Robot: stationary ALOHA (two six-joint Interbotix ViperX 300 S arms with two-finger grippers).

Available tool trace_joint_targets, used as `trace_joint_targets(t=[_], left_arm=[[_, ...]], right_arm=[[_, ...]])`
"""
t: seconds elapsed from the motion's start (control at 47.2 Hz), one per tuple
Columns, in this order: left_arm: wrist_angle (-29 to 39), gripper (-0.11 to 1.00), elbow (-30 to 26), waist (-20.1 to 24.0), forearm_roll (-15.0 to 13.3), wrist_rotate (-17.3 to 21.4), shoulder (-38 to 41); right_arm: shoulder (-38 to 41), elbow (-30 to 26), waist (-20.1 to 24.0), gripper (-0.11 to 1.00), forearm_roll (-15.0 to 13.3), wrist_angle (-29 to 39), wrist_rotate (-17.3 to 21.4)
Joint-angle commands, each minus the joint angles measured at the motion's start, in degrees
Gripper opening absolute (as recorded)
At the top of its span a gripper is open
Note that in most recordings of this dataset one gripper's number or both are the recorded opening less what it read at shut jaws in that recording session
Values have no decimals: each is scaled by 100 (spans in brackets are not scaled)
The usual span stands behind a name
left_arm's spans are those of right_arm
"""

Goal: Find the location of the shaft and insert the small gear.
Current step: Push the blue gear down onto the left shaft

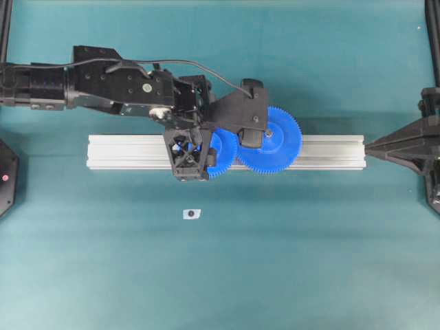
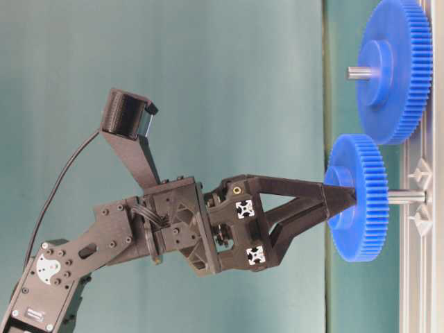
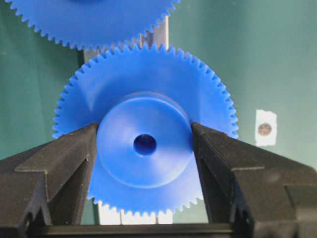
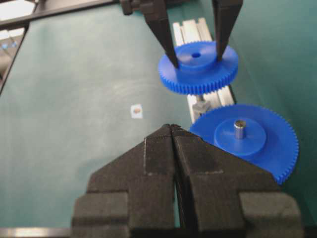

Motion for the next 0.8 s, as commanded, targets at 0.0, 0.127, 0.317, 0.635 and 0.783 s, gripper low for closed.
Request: trace_joint_targets(t=[0.0, 0.127, 0.317, 0.635, 0.783], left_arm=[[-9, 63, -97, 53, 44, 0, -88], [0, 63, -105, 18, 44, -9, -88], [9, 77, -132, -79, 44, -18, -88], [88, 83, -272, -141, 44, -105, -114], [281, 83, -387, -185, 44, -123, -132]], right_arm=[[35, -62, -9, 0, 9, -53, 62], [35, -62, 0, 0, 9, -53, 62], [35, -62, -9, 0, 9, -53, 62], [35, -62, -9, 0, 9, -53, 62], [35, -62, -9, 0, 9, -53, 62]])
